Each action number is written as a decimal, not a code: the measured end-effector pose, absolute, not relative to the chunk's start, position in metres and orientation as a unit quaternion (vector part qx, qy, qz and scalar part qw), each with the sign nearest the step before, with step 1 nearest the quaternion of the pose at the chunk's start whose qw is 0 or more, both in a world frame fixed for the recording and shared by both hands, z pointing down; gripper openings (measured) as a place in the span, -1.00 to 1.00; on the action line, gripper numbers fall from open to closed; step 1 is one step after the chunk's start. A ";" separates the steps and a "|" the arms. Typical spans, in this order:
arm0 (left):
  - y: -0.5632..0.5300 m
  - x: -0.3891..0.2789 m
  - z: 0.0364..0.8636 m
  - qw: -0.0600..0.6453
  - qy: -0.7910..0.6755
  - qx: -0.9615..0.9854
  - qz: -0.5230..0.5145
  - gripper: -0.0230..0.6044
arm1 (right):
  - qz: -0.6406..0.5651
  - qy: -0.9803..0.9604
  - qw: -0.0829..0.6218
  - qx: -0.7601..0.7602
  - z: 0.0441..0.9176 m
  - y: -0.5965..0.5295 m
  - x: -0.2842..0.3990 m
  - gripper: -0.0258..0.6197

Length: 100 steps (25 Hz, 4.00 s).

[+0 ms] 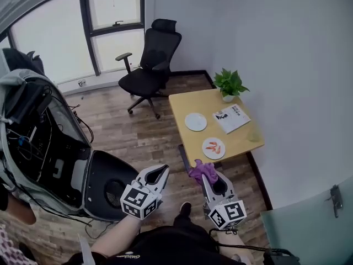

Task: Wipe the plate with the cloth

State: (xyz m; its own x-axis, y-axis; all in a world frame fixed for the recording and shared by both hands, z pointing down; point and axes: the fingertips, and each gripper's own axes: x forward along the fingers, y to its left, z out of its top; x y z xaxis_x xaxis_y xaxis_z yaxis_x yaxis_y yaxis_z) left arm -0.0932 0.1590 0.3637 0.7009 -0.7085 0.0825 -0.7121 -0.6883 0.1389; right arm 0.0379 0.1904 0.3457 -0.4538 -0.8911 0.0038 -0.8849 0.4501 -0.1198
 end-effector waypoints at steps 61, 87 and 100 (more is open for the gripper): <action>-0.265 -0.023 0.405 0.130 -0.428 0.893 0.048 -0.90 | -0.101 0.872 -0.023 -0.478 0.377 -0.236 0.090 -0.54; -0.260 -0.014 0.503 0.216 -0.419 0.877 0.093 -0.90 | -0.188 0.858 -0.192 -0.437 0.565 -0.277 0.080 -0.54; -0.252 -0.023 0.510 0.222 -0.428 0.871 0.098 -0.90 | -0.166 0.835 -0.315 -0.420 0.645 -0.329 0.072 -0.54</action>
State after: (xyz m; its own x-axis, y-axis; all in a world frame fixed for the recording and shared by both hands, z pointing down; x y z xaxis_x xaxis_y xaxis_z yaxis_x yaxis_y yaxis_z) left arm -0.0234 -0.2524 0.5099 0.6152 -0.7010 0.3608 -0.7882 -0.5354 0.3036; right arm 0.0721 -0.3288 0.6447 -0.4492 -0.5965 0.6651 -0.8053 0.5927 -0.0124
